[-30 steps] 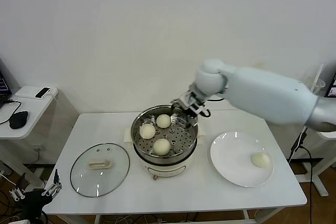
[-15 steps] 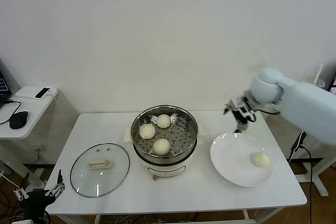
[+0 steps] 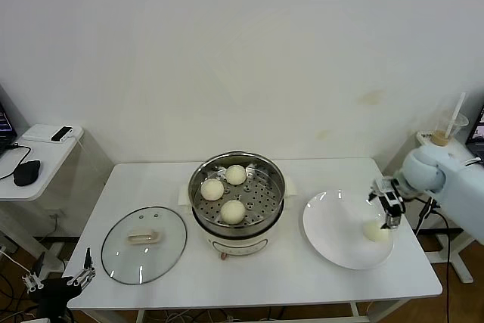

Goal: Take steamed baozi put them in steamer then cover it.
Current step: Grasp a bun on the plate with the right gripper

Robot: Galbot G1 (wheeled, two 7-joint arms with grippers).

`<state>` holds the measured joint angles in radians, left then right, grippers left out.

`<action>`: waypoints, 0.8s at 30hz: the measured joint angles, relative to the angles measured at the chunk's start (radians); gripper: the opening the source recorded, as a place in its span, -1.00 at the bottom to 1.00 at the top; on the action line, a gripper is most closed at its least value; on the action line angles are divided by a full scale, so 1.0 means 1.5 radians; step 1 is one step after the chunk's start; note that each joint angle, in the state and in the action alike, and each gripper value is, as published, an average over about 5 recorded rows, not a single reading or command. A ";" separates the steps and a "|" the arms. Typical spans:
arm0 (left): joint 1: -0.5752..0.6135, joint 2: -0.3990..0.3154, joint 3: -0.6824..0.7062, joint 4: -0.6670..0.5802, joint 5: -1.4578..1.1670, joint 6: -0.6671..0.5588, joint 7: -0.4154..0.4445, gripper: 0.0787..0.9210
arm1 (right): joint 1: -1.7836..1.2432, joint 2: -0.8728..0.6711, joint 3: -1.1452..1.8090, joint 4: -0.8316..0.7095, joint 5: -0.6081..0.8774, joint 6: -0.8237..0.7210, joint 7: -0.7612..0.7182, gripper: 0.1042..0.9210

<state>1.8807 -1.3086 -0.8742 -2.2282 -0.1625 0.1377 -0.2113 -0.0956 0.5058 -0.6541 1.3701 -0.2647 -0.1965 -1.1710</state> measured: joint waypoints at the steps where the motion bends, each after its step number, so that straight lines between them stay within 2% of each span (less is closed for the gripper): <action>1: 0.000 0.000 0.000 0.000 0.000 0.000 0.000 0.77 | -0.011 0.000 0.009 -0.004 -0.006 0.000 0.001 0.76; 24: 0.000 -0.004 -0.007 0.005 0.000 0.000 0.000 0.77 | -0.103 0.070 0.089 -0.100 -0.082 0.002 0.030 0.76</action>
<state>1.8802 -1.3145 -0.8849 -2.2205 -0.1624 0.1378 -0.2117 -0.2494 0.6102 -0.5200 1.2207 -0.3878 -0.1933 -1.1266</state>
